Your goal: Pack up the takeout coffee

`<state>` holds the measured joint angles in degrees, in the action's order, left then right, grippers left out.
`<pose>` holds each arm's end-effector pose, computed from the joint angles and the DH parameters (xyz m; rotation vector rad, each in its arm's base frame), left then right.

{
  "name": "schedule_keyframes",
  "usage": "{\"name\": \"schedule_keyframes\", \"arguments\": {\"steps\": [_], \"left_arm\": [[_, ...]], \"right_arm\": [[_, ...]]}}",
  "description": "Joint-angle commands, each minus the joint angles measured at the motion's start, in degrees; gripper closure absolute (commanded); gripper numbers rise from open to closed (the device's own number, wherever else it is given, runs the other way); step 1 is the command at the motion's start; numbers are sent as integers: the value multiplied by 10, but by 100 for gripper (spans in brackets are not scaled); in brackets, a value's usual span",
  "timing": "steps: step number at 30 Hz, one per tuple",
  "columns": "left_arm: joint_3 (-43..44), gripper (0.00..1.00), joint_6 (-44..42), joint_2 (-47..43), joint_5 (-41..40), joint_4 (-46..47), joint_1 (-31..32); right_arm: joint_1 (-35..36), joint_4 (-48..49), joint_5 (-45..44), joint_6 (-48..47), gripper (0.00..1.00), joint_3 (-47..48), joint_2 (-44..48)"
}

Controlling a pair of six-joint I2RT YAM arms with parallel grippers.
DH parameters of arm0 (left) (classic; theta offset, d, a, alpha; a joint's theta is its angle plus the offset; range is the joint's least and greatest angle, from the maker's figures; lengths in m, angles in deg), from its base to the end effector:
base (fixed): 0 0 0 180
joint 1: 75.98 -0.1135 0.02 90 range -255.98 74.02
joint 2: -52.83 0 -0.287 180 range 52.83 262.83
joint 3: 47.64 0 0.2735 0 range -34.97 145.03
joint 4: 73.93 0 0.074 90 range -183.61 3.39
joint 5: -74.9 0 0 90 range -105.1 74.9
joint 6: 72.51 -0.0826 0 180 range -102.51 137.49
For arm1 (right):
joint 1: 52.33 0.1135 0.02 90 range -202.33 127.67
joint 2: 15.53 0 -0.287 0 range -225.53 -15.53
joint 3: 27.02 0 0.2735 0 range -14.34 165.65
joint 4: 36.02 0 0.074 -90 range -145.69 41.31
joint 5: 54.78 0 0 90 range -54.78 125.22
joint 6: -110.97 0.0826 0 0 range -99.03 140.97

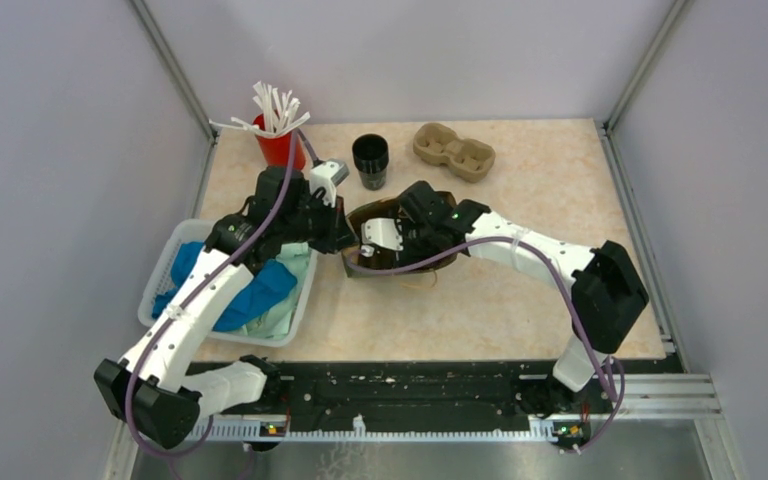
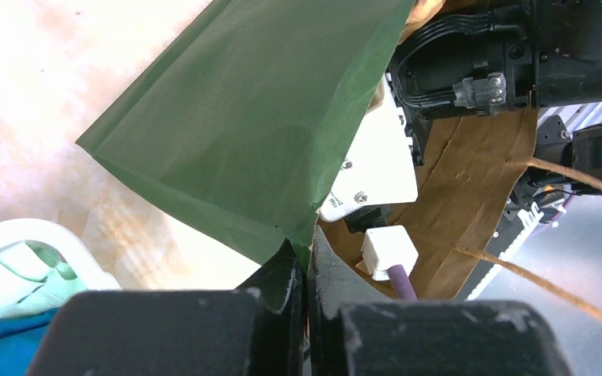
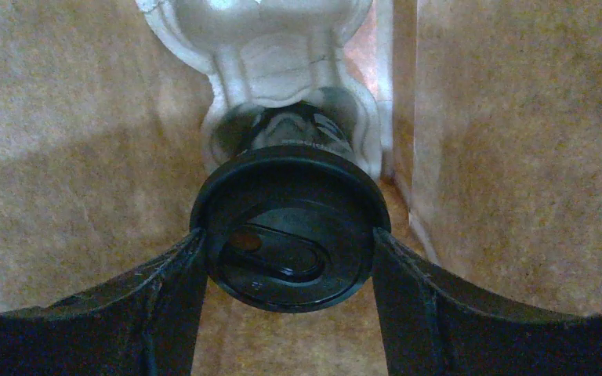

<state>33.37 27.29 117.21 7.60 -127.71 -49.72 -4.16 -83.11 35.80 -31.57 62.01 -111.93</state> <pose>0.2349 -0.1514 0.3598 0.5474 2.2074 -0.7800 0.2757 0.3092 0.2362 -1.9441 1.6055 -0.0181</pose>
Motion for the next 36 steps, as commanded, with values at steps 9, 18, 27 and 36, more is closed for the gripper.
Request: {"name": "schedule_keyframes", "arguments": {"steps": [9,18,27,36], "left_arm": [[66,83,29,33,10,-27,2],[123,46,10,22,-87,-70,0],[121,43,27,-66,-264,-94,0],[125,46,34,-116,-322,-82,0]], "right_arm": [[12,-101,64,105,76,39,-43],[12,-111,76,102,64,71,-62],[-1,-81,75,87,63,60,-90],[-8,-82,71,90,64,82,-106]]}}
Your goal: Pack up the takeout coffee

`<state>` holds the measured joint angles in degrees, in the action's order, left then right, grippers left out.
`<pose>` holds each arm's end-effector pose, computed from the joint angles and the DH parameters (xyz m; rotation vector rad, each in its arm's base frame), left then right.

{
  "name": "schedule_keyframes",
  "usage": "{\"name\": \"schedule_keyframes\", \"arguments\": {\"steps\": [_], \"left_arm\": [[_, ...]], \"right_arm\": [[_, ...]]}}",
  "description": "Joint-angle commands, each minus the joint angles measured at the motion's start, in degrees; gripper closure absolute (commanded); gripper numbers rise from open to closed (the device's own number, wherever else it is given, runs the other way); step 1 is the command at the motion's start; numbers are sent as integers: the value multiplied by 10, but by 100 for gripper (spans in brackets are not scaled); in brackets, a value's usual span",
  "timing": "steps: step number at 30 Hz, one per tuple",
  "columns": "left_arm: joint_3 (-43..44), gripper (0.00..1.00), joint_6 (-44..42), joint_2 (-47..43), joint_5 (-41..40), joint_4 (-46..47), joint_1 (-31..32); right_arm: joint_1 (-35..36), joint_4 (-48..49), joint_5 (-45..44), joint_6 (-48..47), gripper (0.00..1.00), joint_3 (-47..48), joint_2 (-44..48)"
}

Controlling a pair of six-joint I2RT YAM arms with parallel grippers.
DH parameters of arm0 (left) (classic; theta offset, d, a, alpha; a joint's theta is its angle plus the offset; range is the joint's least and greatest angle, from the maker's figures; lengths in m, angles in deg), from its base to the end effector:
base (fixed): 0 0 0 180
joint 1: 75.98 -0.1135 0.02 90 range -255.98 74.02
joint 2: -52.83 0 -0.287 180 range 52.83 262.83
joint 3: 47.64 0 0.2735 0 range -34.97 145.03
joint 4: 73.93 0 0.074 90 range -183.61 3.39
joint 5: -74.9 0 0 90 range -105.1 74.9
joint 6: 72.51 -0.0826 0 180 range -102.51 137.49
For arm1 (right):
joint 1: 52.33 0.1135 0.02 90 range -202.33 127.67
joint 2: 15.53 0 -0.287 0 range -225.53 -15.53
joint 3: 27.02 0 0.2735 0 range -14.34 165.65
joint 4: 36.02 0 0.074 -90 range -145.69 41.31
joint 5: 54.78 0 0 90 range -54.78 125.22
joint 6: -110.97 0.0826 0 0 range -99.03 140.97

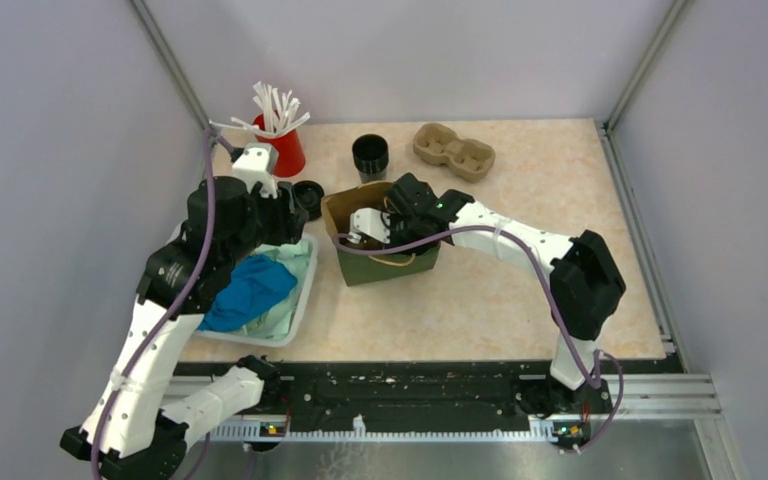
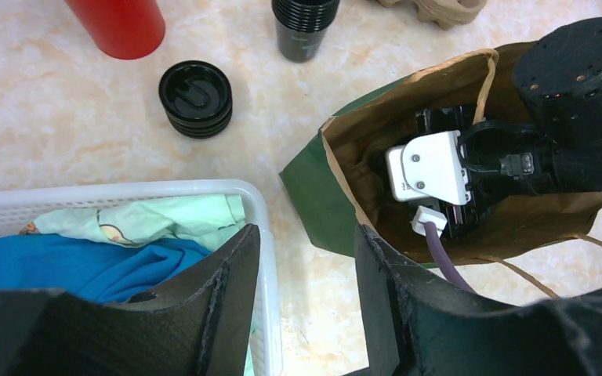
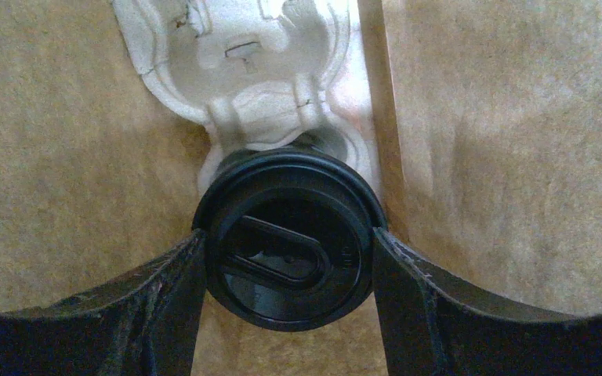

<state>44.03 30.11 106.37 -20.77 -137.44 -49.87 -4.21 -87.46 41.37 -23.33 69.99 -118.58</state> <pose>0.1883 -0.0832 0.4462 0.1749 2.0194 -0.3302 0.2876 0.3340 0.2327 -1.8855 1.7516 0.1632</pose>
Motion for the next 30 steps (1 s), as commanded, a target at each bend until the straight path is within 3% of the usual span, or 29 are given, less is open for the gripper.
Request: {"name": "schedule_keyframes", "arguments": {"steps": [1,16,30], "left_arm": [[18,46,6,-8,-39,16,2],[8,46,0,-9,-22,22,2],[8,49,-5,-14,-14,25,2]], "right_arm": [[-7,-43,14,9,63,8,-35],[-7,-68,-5,7,28,38,-3],[-7,-83,1,3,16,66,-19]]}}
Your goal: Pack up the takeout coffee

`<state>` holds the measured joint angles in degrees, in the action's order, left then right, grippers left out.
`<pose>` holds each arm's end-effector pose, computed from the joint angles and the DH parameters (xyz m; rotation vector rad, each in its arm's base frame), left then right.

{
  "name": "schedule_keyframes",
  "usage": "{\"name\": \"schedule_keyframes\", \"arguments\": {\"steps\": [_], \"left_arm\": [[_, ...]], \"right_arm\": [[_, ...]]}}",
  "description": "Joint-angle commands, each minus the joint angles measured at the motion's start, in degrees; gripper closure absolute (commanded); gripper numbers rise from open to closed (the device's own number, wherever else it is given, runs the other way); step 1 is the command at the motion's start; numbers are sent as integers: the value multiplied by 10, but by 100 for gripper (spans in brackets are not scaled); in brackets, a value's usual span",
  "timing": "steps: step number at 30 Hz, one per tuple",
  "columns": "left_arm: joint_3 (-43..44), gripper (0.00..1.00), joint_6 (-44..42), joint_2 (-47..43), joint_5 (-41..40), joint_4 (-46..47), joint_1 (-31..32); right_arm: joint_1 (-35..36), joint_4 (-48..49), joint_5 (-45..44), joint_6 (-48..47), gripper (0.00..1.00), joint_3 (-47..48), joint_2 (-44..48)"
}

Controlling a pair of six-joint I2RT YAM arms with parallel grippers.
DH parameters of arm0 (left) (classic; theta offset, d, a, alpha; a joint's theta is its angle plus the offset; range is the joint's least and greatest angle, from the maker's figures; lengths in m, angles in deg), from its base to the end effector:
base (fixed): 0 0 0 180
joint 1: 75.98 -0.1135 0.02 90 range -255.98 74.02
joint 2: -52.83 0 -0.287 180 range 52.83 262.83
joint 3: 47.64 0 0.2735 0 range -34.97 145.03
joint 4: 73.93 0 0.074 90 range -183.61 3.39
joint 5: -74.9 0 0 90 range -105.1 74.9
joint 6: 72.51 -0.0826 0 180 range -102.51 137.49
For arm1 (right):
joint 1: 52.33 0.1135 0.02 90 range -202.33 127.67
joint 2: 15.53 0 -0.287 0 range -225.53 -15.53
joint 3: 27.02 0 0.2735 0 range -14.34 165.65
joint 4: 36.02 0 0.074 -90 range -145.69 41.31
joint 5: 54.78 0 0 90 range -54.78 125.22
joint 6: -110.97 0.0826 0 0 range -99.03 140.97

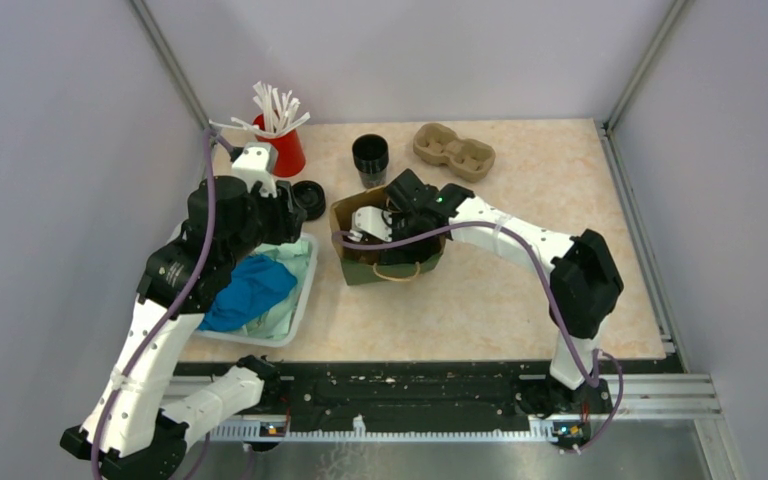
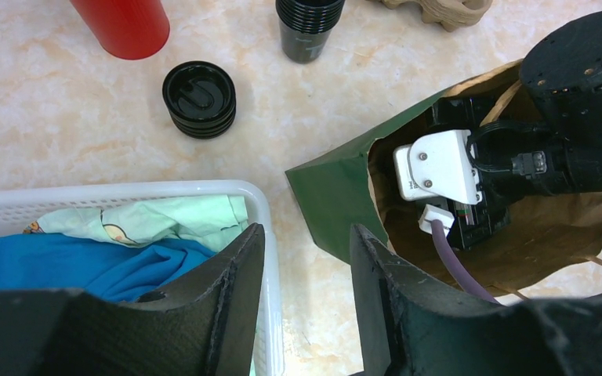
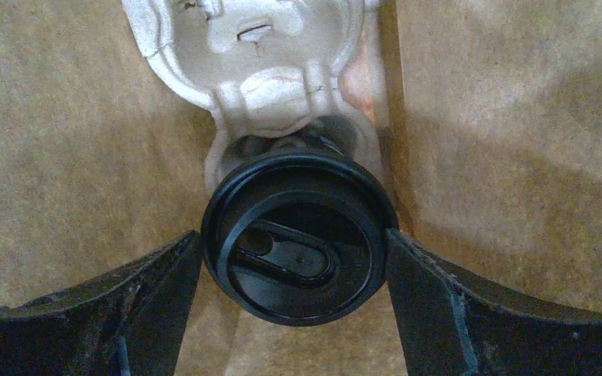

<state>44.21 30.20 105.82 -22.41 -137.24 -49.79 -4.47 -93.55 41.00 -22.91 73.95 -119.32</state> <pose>0.1860 -0.0798 0.4497 0.1535 2.0013 -0.3092 0.2883 0.3310 0.2430 -1.9076 1.8017 0.1565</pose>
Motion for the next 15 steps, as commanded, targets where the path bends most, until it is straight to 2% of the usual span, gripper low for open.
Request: {"name": "schedule_keyframes", "arguments": {"steps": [1,12,15], "left_arm": [[6,49,-6,-9,3,24,2],[4,50,-6,-10,5,26,2],[4,51,-5,-11,5,26,1]], "right_arm": [[-4,-23,5,-2,16,27,-12],[-4,-20,-11,1,8,35,-7],[-4,-21,-22,8,1,44,-8]]}}
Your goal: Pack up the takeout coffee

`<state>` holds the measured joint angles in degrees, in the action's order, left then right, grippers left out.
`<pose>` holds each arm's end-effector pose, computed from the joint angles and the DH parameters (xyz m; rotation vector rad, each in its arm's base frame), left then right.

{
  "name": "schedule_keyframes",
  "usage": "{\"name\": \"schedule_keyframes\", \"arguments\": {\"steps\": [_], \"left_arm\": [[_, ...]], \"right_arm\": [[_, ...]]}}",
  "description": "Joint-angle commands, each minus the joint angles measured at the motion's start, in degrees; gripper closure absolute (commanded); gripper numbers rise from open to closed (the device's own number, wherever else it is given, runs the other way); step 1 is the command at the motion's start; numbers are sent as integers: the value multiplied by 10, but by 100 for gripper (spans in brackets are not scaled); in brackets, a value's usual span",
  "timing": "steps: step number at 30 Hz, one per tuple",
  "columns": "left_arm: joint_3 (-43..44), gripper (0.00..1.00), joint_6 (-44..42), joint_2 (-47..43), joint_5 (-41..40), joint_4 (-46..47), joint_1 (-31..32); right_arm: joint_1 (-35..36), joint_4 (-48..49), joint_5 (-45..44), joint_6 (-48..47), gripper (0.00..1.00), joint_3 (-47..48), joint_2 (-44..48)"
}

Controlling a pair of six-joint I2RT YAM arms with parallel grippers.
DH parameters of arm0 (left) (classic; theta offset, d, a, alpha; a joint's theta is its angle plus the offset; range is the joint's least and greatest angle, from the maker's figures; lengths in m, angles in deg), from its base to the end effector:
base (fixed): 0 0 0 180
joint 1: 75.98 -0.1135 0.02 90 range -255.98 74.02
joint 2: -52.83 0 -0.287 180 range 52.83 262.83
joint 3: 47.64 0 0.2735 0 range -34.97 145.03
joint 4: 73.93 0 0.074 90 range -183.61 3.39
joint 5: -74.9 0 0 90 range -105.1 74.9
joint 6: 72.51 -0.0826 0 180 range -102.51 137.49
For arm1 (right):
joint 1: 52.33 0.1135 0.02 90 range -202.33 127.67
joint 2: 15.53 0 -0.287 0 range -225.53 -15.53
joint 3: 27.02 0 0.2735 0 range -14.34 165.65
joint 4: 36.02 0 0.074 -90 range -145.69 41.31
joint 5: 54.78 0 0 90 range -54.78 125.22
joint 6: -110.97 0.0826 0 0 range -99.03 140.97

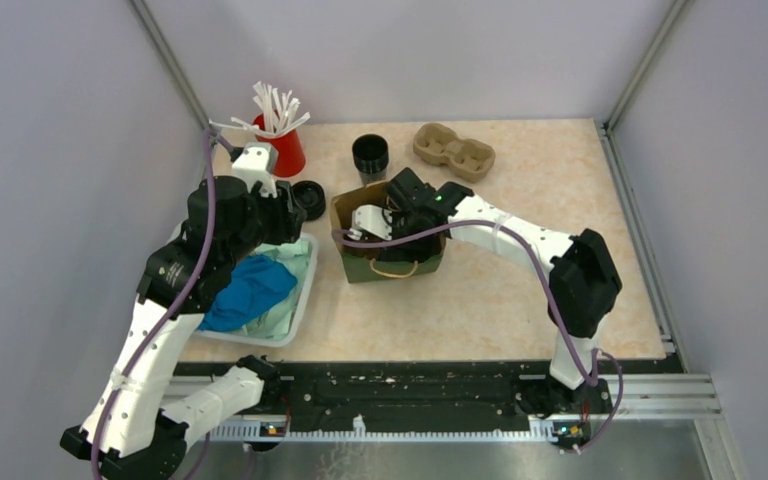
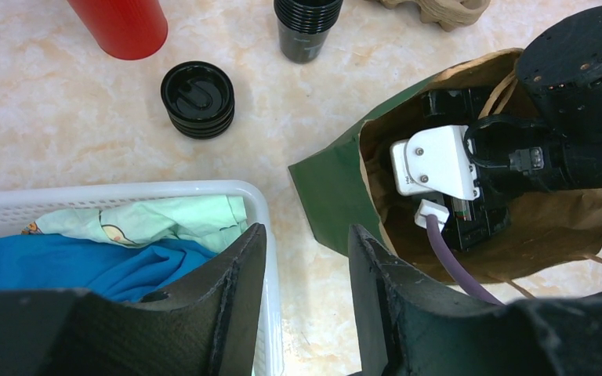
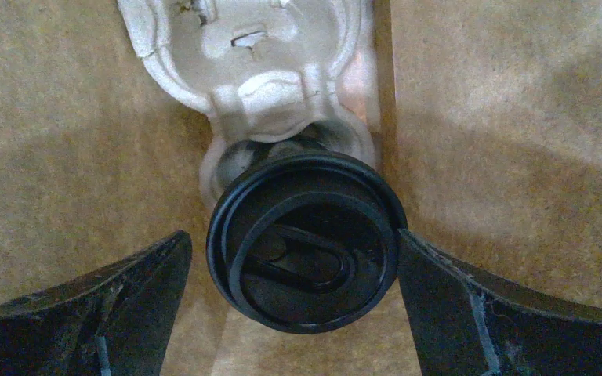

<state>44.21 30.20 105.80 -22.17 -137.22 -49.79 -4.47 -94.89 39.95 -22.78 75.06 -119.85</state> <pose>0.1858 -0.0801 0.4498 0.1561 2.0010 -0.3135 0.2900 0.3307 0.2440 -1.9106 1.8185 0.1332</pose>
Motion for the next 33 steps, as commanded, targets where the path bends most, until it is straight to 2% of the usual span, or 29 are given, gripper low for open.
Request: {"name": "schedule_keyframes", "arguments": {"steps": [1,33], "left_arm": [[3,50,-5,-11,4,26,2],[1,51,-6,-8,23,31,2]], "right_arm": [[-4,-10,-13,9,1,38,-2],[-3,-74,-67,53,1,140,-4]]}}
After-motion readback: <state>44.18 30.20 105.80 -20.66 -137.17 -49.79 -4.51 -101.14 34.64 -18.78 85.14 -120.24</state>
